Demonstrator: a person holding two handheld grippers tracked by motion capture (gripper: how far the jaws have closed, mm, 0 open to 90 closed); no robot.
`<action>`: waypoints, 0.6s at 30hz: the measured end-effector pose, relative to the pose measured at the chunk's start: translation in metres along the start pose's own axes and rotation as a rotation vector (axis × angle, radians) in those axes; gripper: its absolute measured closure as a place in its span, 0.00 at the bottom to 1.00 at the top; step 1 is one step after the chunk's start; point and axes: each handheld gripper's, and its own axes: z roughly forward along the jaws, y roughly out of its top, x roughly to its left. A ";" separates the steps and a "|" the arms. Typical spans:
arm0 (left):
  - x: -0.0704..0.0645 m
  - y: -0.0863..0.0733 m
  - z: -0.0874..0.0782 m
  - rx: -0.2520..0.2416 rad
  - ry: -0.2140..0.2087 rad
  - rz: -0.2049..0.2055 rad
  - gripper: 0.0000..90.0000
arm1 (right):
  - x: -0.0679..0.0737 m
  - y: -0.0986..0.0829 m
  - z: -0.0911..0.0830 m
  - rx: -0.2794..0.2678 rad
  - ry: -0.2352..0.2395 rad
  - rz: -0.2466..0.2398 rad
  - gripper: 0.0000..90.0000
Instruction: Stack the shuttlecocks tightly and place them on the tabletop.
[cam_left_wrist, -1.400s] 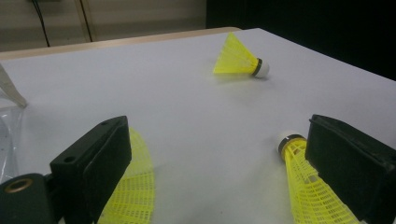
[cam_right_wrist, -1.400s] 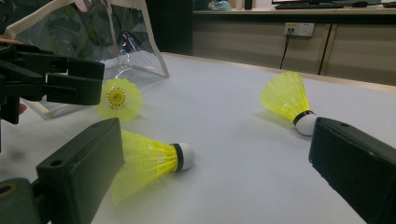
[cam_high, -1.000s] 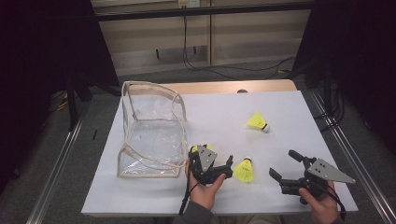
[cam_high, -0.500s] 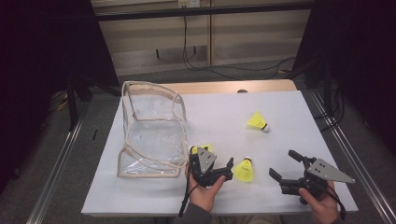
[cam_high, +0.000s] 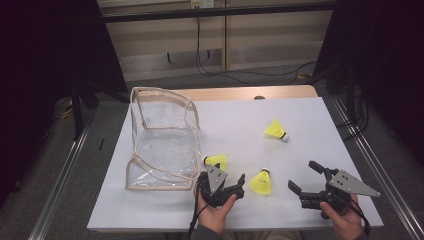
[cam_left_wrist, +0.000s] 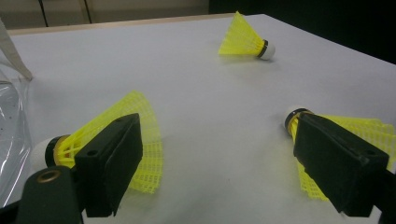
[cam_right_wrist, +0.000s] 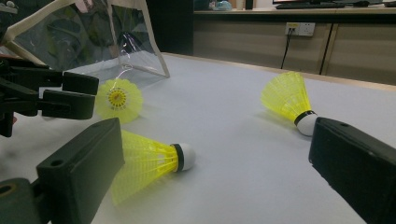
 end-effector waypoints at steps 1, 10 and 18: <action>0.000 0.000 0.000 0.000 -0.001 -0.002 0.17 | 0.001 0.000 0.000 -0.001 0.001 0.003 0.03; 0.002 -0.002 -0.005 0.017 0.043 0.003 0.39 | 0.000 0.000 0.000 -0.001 0.000 0.001 0.03; 0.007 -0.006 -0.010 0.076 0.100 -0.012 0.88 | 0.001 0.000 0.000 -0.003 0.000 0.002 0.03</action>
